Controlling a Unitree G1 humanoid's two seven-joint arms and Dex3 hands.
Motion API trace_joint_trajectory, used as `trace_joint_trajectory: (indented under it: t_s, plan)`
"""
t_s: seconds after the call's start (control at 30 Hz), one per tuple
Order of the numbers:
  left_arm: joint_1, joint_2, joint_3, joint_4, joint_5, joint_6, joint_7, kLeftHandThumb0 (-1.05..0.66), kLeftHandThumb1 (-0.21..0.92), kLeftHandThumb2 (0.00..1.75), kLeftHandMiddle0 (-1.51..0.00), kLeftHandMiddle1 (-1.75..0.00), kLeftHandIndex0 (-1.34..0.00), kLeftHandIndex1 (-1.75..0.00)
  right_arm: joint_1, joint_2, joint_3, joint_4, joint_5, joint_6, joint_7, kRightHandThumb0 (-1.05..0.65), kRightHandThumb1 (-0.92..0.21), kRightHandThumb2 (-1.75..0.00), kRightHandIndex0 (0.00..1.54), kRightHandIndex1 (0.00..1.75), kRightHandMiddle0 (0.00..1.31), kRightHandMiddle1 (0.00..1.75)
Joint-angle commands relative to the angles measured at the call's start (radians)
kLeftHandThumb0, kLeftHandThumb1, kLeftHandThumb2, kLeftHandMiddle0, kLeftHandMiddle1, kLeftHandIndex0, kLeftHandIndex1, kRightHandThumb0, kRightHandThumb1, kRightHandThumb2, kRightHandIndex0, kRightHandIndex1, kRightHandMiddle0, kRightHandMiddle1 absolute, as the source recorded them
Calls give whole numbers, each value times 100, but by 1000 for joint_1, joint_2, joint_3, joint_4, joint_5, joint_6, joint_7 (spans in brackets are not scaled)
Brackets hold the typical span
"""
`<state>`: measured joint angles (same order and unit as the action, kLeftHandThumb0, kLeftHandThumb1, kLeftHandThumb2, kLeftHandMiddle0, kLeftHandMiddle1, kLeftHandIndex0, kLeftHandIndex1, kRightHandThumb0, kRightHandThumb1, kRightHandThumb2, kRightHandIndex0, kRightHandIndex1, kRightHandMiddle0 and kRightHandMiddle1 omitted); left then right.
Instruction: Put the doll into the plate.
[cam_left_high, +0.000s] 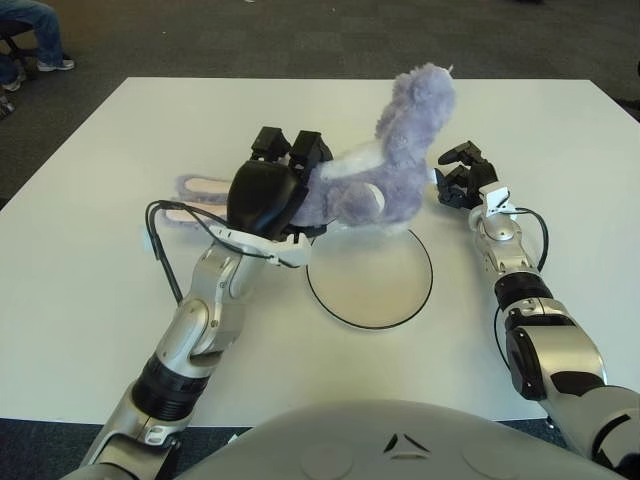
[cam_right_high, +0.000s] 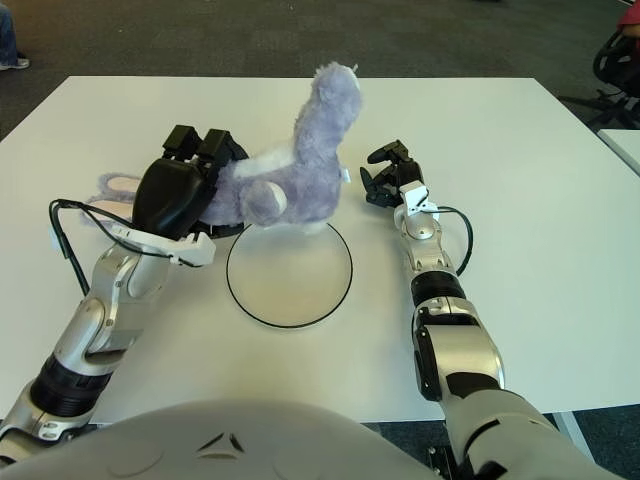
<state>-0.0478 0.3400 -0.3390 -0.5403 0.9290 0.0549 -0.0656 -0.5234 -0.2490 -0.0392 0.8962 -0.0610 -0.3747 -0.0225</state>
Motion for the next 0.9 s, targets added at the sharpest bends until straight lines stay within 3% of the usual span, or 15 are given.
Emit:
trace_joint_trajectory:
  t_s: [0.0,0.13,0.3,0.63,0.87]
  plan:
    - [14,8,10,-35,-31,-30,-35,-13,51,104,-21,-175,-47,-167,57,12,22,51,-21,56,25,-1,-53,-99,58,158,29,164]
    - [42,13,14,-35,-69,-73,-42,-3,43,117,-30,-172,-53,-173,55,11,26,48,-26,61,22,-1,-53,-98,58,159,29,163]
    - [54,16,23,-28,-102,-109,-54,0,40,120,-37,-166,-55,-174,55,10,30,45,-30,66,19,-1,-53,-98,58,159,29,163]
    - [60,15,28,-9,-134,-171,-54,0,53,106,-23,-174,-46,-173,57,9,41,35,-37,78,12,-1,-53,-98,58,159,30,163]
    - [61,11,28,12,-116,-217,-22,0,55,101,-21,-175,-51,-163,59,8,49,28,-38,81,10,-1,-53,-98,58,159,30,163]
